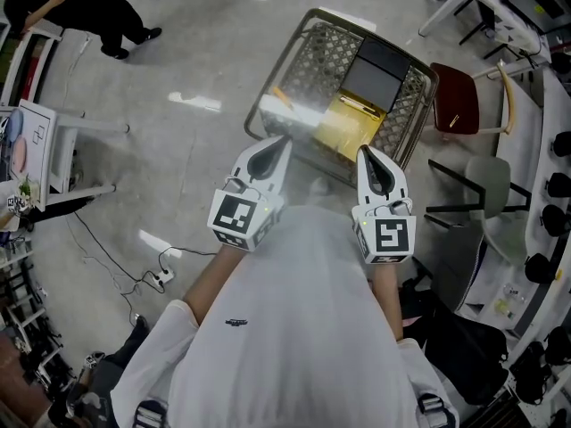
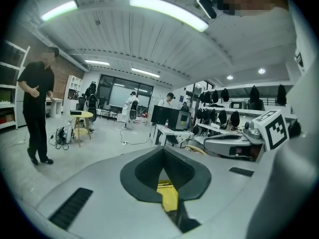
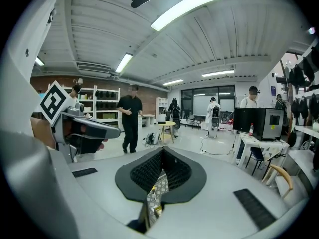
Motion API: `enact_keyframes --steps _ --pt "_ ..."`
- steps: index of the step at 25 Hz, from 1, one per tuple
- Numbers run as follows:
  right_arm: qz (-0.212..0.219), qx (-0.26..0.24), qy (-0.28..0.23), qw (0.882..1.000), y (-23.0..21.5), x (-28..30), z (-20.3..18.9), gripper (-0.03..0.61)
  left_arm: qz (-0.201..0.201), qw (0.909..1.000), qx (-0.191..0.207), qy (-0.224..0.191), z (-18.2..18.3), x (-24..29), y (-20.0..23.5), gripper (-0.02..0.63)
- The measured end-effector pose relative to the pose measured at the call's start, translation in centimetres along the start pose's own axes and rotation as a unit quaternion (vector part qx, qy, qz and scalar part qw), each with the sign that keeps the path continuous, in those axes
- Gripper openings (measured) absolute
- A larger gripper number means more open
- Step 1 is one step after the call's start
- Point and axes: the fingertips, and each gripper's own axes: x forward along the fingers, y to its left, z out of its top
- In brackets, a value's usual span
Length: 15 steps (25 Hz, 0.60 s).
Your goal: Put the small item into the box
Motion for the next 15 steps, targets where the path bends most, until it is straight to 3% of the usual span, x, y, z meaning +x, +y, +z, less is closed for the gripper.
enact_keyframes --steps 15 --pt "-0.009 0.022 -0.009 1.000 -0.6 -1.1 -0.3 -0.002 -0.006 1.0000 0.004 0.003 0.0 0.0 -1.0 0.001"
